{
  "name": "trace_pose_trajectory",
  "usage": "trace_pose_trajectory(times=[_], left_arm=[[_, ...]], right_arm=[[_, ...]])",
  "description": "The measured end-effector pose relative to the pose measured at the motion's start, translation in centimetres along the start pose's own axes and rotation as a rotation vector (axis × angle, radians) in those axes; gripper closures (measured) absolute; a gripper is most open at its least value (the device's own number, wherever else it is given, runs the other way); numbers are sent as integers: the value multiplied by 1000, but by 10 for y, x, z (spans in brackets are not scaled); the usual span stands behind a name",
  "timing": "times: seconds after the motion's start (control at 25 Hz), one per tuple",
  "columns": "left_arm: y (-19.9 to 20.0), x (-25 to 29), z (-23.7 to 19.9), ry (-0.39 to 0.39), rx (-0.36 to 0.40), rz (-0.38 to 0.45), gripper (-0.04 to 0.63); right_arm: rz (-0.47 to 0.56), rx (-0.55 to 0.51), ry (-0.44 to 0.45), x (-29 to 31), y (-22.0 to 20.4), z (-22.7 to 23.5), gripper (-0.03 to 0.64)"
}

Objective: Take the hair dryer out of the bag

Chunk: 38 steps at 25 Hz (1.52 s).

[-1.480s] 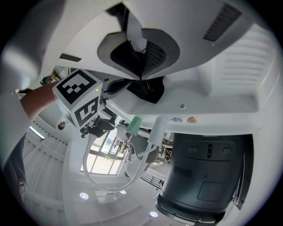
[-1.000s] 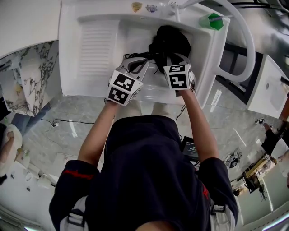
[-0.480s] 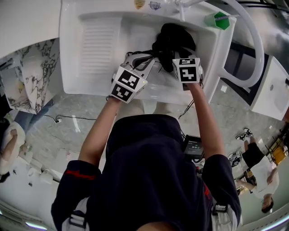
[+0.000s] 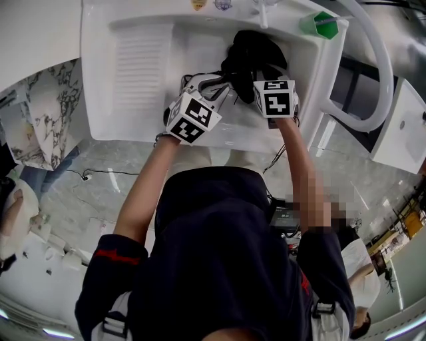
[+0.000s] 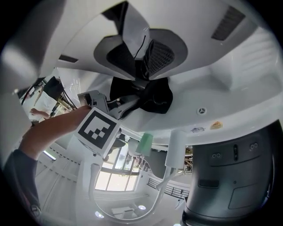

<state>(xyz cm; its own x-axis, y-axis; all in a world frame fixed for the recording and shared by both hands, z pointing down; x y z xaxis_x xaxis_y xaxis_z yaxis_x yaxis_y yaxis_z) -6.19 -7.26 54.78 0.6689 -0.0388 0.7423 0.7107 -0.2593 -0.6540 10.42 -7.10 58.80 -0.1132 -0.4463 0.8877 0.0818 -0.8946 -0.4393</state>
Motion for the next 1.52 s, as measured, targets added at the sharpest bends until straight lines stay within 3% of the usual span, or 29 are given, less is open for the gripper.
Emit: trace_pose_trajectory(times=[0.4, 0.68, 1.08, 1.28, 1.52], left_arm=[[-15, 34, -5, -27, 182, -157, 418], [-27, 57, -12, -46, 249, -243, 380], [-40, 77, -17, -81, 283, -314, 370], [-49, 85, -17, -125, 365, -390, 360], [-50, 95, -14, -139, 414, -410, 356]], right_arm=[[10, 11, -13, 0, -2, -1, 551], [16, -7, -15, 0, -5, -2, 551], [23, -2, -8, 2, -10, -1, 551], [31, 15, -13, 2, -11, 0, 551], [39, 30, -11, 3, -12, 2, 551]])
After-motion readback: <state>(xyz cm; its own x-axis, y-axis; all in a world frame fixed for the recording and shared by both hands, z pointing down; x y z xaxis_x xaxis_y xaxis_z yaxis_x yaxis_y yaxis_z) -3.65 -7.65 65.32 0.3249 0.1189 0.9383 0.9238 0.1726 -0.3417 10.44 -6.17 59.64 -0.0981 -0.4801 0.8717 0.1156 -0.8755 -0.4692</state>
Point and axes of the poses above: the fingertips, and each gripper's own axes: x forward along the fingers, z to its right, y out of its top, the point moved 7 cm from there along -x, backward along the fingers, and after that the axes turned 9 degrees about x, right-handed, at the moved point
